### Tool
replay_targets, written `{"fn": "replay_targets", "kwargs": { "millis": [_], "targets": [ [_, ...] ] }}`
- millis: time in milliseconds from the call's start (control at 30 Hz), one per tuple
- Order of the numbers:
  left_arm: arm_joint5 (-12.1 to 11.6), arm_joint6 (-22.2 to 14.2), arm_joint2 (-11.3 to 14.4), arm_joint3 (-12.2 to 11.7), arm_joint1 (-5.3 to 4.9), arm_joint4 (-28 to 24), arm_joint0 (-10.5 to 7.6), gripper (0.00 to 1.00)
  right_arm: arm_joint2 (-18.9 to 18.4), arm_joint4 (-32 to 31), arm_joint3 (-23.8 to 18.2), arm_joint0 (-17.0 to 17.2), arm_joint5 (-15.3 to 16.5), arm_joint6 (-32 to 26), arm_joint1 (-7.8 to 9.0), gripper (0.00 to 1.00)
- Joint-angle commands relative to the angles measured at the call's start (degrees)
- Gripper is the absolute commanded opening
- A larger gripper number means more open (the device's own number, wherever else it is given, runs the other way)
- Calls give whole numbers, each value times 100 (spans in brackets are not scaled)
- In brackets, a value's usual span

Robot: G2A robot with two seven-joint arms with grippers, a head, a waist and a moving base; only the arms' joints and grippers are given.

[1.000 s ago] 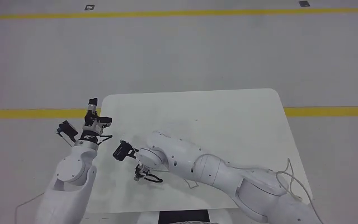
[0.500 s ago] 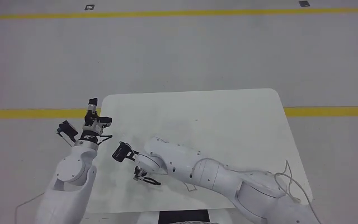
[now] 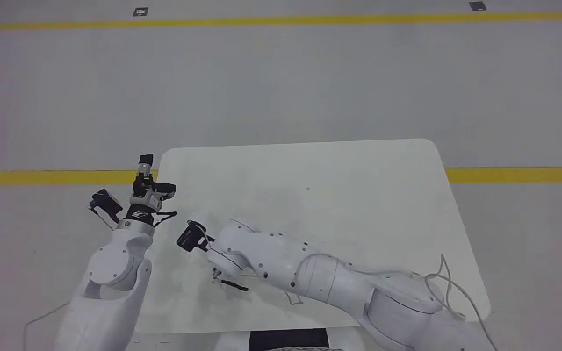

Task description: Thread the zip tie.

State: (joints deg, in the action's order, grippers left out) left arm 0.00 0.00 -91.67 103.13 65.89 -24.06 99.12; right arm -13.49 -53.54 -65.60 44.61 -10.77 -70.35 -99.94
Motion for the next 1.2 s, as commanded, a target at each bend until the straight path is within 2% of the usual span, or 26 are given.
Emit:
{"fn": "replay_targets", "kwargs": {
  "millis": [0,300,533,800,1067,1167],
  "targets": [
    [0,0,0,0,0,0,0,100,33,-166,17,20,-65,12,-32,29],
    [0,0,0,0,0,0,0,100,67,-737,87,143,-464,-104,-174,20],
    [0,0,0,0,0,0,0,100,-26,-898,301,246,-525,-50,-293,18],
    [0,0,0,0,0,0,0,100,-137,-1069,635,357,-545,113,-421,9],
    [0,0,0,0,0,0,0,100,-224,-1266,881,426,-641,189,-557,10],
    [0,0,0,0,0,0,0,100,-283,-1344,839,484,-681,291,-577,15]
  ]
}}
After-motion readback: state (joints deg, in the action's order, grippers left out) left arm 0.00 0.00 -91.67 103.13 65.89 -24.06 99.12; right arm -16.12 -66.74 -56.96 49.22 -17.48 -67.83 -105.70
